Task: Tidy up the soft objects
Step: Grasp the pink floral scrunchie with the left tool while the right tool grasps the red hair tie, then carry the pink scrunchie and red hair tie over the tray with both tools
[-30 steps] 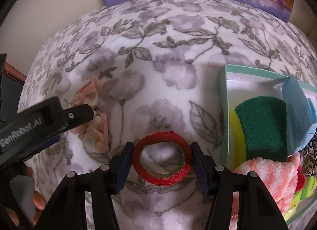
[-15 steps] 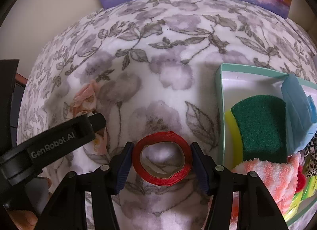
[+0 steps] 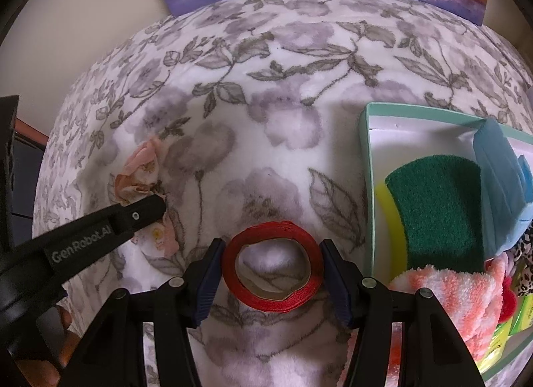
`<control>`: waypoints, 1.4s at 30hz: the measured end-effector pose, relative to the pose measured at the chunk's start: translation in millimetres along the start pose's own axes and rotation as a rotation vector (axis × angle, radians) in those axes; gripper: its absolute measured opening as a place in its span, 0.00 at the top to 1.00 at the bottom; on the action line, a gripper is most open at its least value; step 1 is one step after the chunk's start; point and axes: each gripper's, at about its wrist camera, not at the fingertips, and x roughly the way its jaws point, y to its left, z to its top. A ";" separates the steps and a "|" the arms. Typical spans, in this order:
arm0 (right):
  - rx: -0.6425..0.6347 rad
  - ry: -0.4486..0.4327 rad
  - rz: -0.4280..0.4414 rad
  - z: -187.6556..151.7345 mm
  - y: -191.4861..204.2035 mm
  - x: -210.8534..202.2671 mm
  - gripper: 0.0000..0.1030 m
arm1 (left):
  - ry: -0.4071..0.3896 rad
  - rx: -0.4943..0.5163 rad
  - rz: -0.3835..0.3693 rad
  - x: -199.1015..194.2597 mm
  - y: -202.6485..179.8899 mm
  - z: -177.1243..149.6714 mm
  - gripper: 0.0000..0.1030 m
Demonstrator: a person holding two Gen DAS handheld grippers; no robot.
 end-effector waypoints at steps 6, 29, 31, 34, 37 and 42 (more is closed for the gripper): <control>-0.004 0.000 -0.007 -1.8 0.4 -3.2 0.41 | -0.039 -0.011 -0.018 -20.0 11.5 4.4 0.84; -0.054 -0.066 -0.046 -37.6 1.2 -58.3 0.41 | -0.143 0.016 -0.021 -88.2 19.8 -34.7 0.84; -0.060 -0.079 -0.050 -41.3 0.2 -65.2 0.41 | -0.161 0.019 -0.020 -95.6 19.4 -37.4 0.84; -0.065 -0.094 -0.054 -45.6 -1.2 -73.0 0.41 | -0.188 0.022 -0.024 -106.4 19.4 -41.0 0.84; -0.066 -0.111 -0.048 -49.0 -2.4 -81.5 0.41 | -0.211 0.027 -0.021 -115.1 18.7 -45.0 0.84; -0.061 -0.147 -0.028 -51.5 -3.5 -96.1 0.41 | -0.230 0.034 -0.019 -122.8 15.3 -50.6 0.84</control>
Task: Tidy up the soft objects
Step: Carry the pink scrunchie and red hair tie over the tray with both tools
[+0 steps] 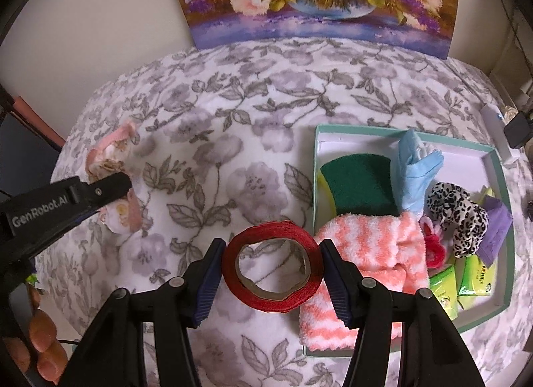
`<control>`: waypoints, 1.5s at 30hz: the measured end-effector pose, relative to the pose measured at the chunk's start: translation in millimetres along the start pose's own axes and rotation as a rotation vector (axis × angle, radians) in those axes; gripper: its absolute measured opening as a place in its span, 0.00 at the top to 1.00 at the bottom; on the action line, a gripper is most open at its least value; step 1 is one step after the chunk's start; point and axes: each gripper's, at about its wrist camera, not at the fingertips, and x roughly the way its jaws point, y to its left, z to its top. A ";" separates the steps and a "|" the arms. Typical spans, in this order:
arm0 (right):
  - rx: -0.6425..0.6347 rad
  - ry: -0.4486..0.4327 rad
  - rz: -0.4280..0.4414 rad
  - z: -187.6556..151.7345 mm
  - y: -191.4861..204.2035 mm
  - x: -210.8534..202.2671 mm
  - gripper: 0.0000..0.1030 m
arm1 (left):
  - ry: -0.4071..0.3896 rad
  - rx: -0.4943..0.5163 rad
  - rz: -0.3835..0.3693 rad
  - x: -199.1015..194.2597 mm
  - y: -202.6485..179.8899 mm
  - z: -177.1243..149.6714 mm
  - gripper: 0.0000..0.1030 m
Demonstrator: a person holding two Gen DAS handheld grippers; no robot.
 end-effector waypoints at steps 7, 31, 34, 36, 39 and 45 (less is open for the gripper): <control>0.039 -0.040 0.001 2.1 -18.3 -18.4 0.41 | -0.007 0.036 -0.012 -5.7 -18.4 -6.8 0.84; 0.388 -0.017 -0.146 -20.4 -200.1 -43.3 0.41 | 0.078 0.370 -0.072 13.6 -168.8 -86.3 0.83; 0.407 -0.020 -0.157 -24.8 -213.4 -46.8 0.41 | 0.097 0.406 -0.077 20.7 -183.6 -96.4 0.83; 0.419 -0.021 -0.163 -27.2 -220.9 -47.9 0.41 | 0.103 0.423 -0.072 23.8 -189.9 -100.8 0.83; 0.435 -0.018 -0.161 -29.9 -228.1 -47.9 0.41 | 0.108 0.453 -0.070 27.9 -198.0 -106.8 0.83; 0.433 -0.010 -0.145 -29.6 -227.4 -44.0 0.41 | 0.125 0.470 -0.068 34.1 -202.3 -111.3 0.83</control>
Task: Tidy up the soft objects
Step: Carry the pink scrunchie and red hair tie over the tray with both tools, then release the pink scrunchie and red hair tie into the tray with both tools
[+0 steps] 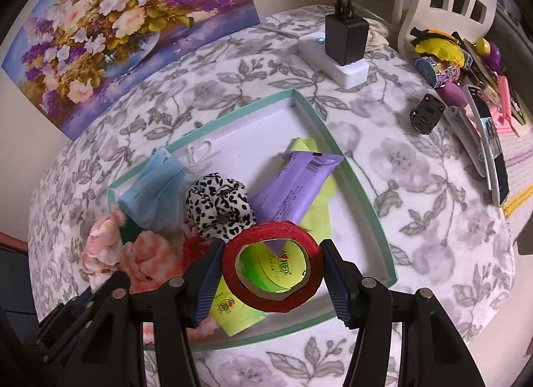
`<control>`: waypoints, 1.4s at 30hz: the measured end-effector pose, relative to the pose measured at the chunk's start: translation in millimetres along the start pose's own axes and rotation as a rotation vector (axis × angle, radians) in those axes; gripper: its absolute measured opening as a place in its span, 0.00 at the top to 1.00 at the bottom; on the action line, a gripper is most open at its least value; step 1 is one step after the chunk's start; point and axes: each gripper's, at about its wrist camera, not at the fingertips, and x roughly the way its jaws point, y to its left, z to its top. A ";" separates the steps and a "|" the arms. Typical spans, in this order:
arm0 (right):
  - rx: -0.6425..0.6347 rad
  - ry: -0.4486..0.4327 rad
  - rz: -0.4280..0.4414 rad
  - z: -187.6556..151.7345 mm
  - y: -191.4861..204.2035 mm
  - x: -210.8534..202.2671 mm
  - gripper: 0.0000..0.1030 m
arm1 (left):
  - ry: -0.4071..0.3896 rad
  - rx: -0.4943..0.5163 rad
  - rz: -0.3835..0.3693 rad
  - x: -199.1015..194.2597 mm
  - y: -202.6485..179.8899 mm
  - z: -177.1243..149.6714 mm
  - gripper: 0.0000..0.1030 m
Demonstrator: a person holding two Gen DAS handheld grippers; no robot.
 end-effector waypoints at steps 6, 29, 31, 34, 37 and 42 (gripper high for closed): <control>-0.022 0.018 0.005 -2.4 9.3 6.0 0.41 | 0.003 -0.028 -0.017 -1.4 4.3 2.1 0.56; -0.077 0.003 0.025 -2.1 25.1 6.8 0.00 | -0.017 -0.183 0.135 -5.0 58.9 8.1 0.09; -0.076 0.003 0.024 -2.2 24.8 7.5 0.00 | -0.020 -0.197 0.159 -3.7 65.6 8.3 0.08; -0.080 0.004 0.020 -2.4 25.8 8.5 0.00 | -0.019 -0.218 0.170 -2.6 73.7 8.2 0.08; -0.083 0.002 0.019 -2.4 26.8 8.4 0.00 | -0.010 -0.232 0.176 -0.9 78.8 8.1 0.08; -0.083 0.006 0.016 -2.9 28.0 8.8 0.00 | 0.005 -0.251 0.202 -1.6 84.5 8.0 0.08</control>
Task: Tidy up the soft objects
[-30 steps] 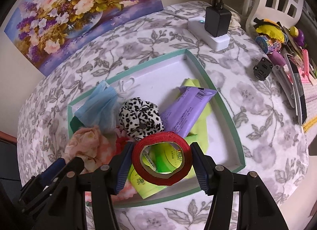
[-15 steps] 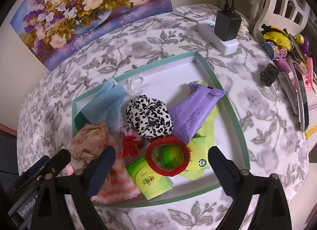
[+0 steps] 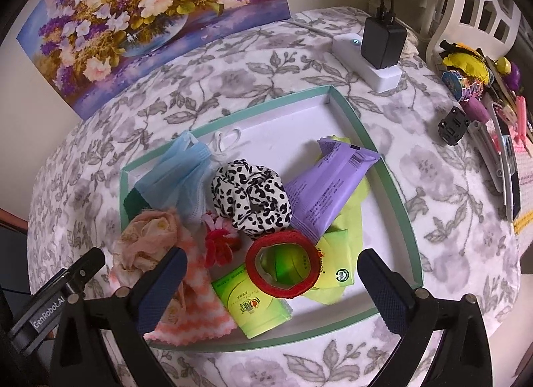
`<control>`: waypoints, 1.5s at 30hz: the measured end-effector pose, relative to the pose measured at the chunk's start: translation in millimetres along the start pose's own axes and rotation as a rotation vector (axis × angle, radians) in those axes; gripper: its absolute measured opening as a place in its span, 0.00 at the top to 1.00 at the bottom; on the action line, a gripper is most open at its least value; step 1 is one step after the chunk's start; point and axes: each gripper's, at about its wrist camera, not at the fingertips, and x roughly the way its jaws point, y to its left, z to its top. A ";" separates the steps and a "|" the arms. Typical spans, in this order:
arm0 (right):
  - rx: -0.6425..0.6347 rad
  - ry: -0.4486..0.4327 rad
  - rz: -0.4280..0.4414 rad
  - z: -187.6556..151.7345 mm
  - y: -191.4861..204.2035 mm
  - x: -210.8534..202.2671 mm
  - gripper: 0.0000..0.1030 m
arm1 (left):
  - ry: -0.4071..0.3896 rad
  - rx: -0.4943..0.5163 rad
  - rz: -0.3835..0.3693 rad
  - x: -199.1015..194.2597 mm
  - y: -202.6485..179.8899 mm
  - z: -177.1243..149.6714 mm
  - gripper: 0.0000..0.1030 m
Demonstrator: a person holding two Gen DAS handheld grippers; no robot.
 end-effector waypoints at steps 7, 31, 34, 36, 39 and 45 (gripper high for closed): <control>-0.008 -0.004 -0.011 -3.3 3.3 -5.1 0.00 | -0.024 -0.036 0.020 -10.9 12.0 -1.1 0.08; -0.166 -0.086 -0.073 -91.4 46.3 -45.8 0.00 | -0.016 0.021 0.185 -39.6 63.8 -84.5 0.08; -0.169 -0.093 -0.074 -101.8 47.2 -48.6 0.00 | -0.022 0.041 0.195 -42.8 65.9 -93.0 0.08; -0.170 -0.096 -0.074 -107.5 47.9 -49.9 0.00 | -0.028 0.048 0.200 -45.1 66.8 -95.8 0.08; -0.170 -0.099 -0.072 -113.2 49.2 -51.3 0.00 | -0.035 0.057 0.214 -48.3 68.4 -100.6 0.08; -0.173 -0.105 -0.068 -119.8 49.9 -53.4 0.00 | -0.044 0.043 0.203 -54.0 72.3 -102.5 0.08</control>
